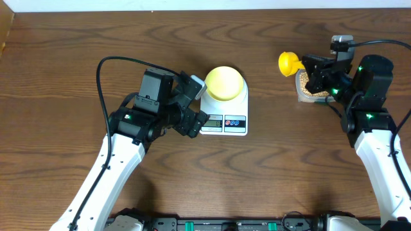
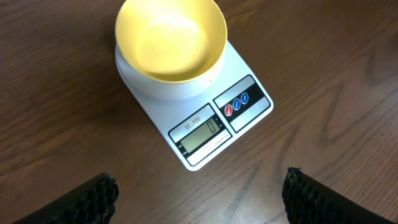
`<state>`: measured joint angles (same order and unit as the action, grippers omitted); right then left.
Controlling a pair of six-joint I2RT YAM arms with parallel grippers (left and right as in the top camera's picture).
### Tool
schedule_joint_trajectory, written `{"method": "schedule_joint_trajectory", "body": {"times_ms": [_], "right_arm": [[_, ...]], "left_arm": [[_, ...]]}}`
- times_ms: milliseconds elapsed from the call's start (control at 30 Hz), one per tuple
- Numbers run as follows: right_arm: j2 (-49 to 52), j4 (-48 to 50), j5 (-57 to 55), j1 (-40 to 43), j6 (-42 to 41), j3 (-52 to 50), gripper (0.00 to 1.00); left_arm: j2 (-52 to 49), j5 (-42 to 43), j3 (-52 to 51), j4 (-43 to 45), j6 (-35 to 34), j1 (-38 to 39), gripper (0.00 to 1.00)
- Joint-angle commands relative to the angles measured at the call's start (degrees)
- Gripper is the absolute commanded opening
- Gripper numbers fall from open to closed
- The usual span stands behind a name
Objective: Scoop item into bowl and weigh 50g on scale
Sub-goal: 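Hold the scoop above the soybean tub with the right gripper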
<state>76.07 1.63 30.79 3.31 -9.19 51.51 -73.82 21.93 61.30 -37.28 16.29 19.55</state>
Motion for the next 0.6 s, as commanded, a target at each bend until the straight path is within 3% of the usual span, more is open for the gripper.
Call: {"method": "schedule_joint_trajectory", "body": {"times_ms": [0, 567], "right_arm": [[-0.85, 0.79, -0.66, 0.35, 1.88, 1.29, 0.01], [-0.85, 0.5, 1.51, 0.35, -1.05, 1.31, 0.01]], "left_arm": [[0.96, -0.55, -0.35, -0.22, -0.74, -0.2, 0.87], [0.83, -3.82, -0.35, 0.42, 2.12, -0.2, 0.87]]}}
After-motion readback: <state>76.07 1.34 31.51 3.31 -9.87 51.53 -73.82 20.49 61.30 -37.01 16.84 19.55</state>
